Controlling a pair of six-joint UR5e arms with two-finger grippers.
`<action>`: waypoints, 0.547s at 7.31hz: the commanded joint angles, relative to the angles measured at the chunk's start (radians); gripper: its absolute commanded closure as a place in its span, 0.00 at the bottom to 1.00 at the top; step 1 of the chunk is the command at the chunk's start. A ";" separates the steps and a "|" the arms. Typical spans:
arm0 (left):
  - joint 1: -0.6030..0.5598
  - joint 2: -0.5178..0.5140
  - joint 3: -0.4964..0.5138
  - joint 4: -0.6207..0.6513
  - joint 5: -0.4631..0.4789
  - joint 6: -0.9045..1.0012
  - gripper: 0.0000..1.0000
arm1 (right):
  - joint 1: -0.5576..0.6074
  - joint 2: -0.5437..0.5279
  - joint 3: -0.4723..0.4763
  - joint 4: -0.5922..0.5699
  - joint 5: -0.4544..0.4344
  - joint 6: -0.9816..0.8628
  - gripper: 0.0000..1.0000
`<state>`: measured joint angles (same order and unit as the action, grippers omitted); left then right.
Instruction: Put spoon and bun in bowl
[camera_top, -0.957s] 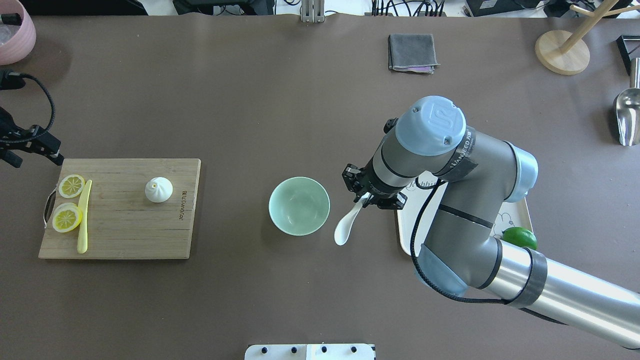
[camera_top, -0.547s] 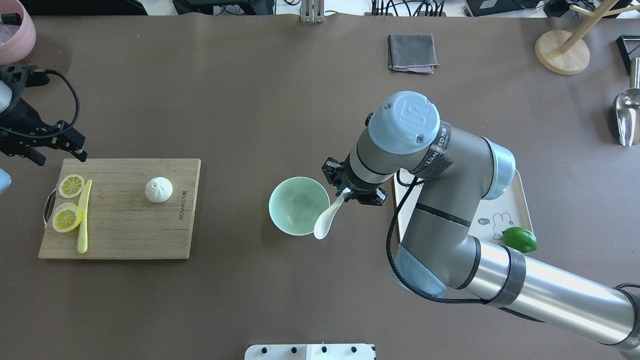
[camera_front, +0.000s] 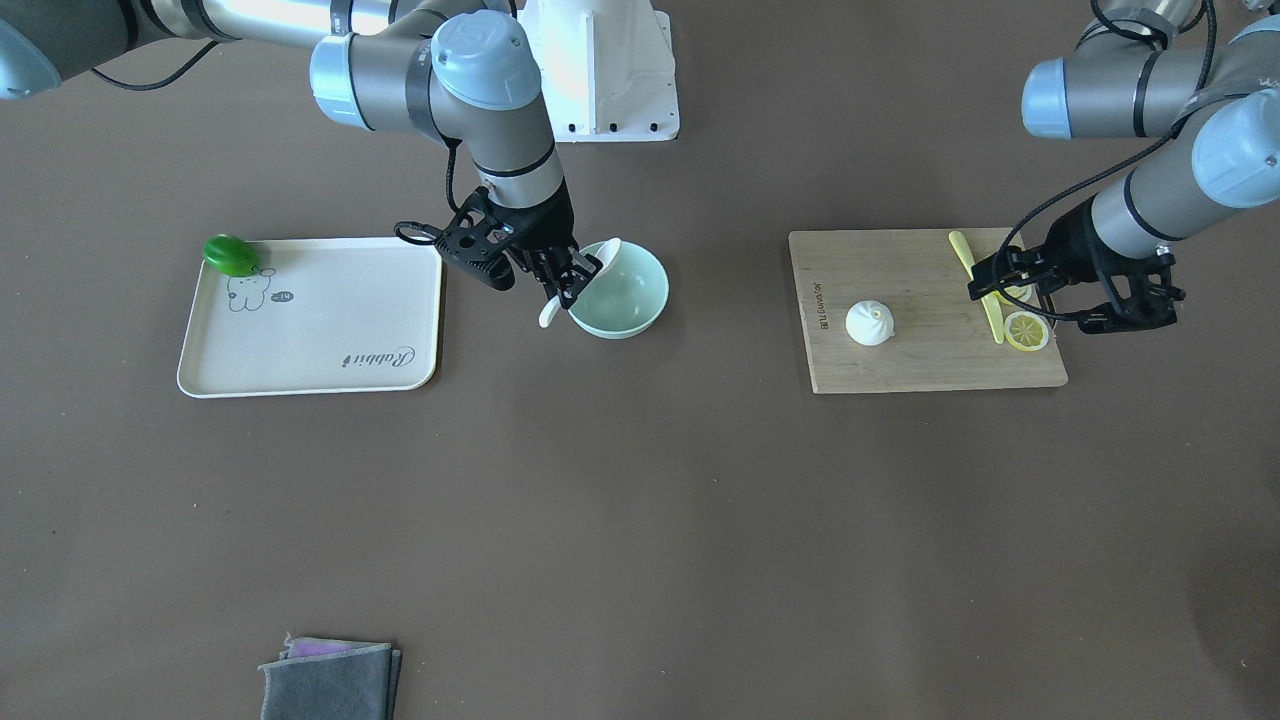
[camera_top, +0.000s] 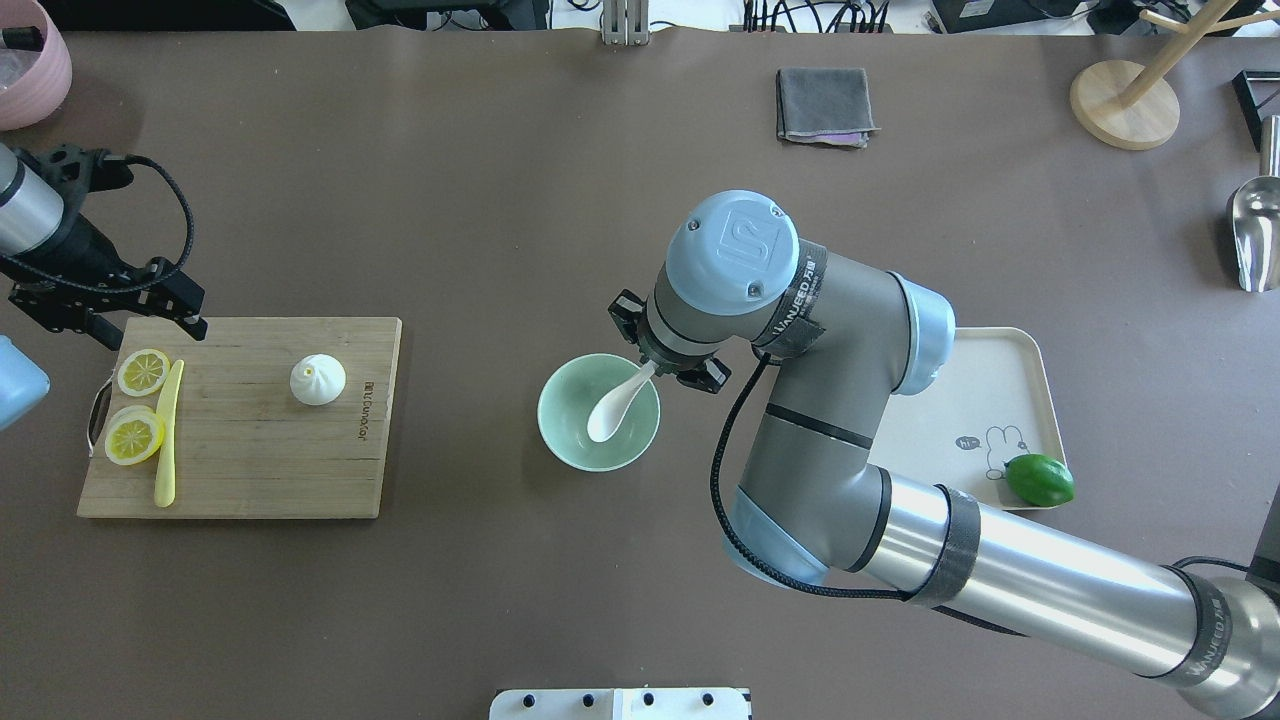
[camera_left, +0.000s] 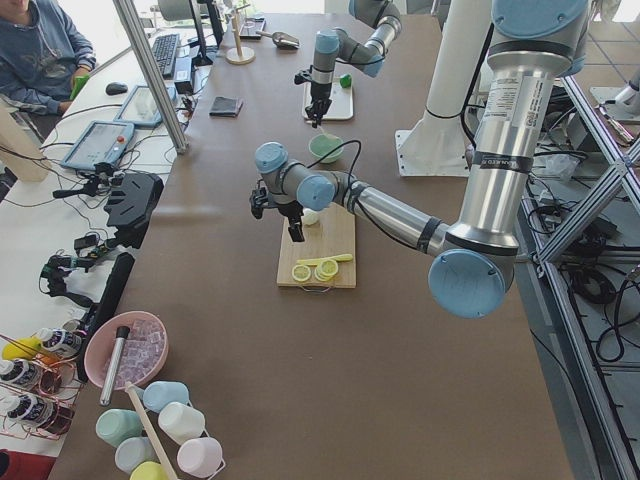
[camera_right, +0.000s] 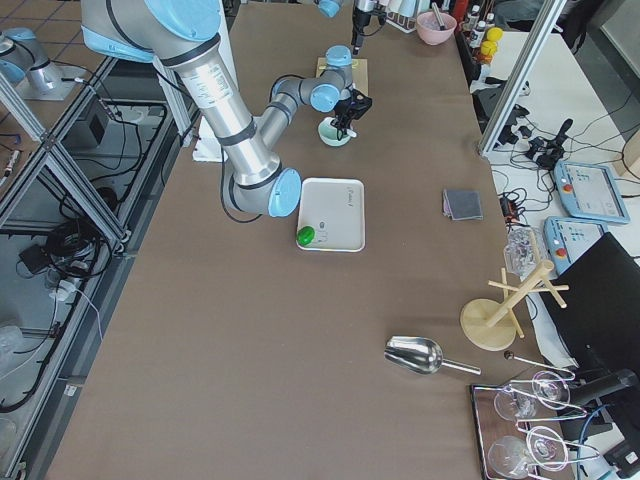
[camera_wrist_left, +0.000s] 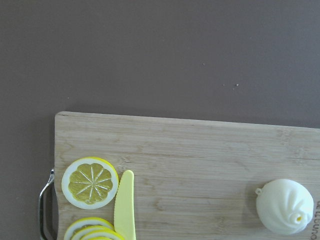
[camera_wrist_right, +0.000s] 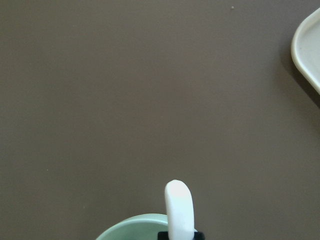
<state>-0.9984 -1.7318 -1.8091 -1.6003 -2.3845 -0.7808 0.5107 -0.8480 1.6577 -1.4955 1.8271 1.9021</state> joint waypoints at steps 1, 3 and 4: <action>0.065 0.000 -0.030 -0.001 0.036 -0.079 0.03 | -0.001 0.010 -0.019 0.004 -0.038 0.027 1.00; 0.133 0.001 -0.021 -0.068 0.079 -0.164 0.03 | -0.001 0.023 -0.035 0.006 -0.040 0.043 0.01; 0.186 0.000 -0.009 -0.113 0.099 -0.226 0.03 | 0.014 0.021 -0.029 0.005 -0.028 0.032 0.00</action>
<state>-0.8711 -1.7313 -1.8296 -1.6605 -2.3160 -0.9343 0.5126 -0.8277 1.6269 -1.4906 1.7909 1.9396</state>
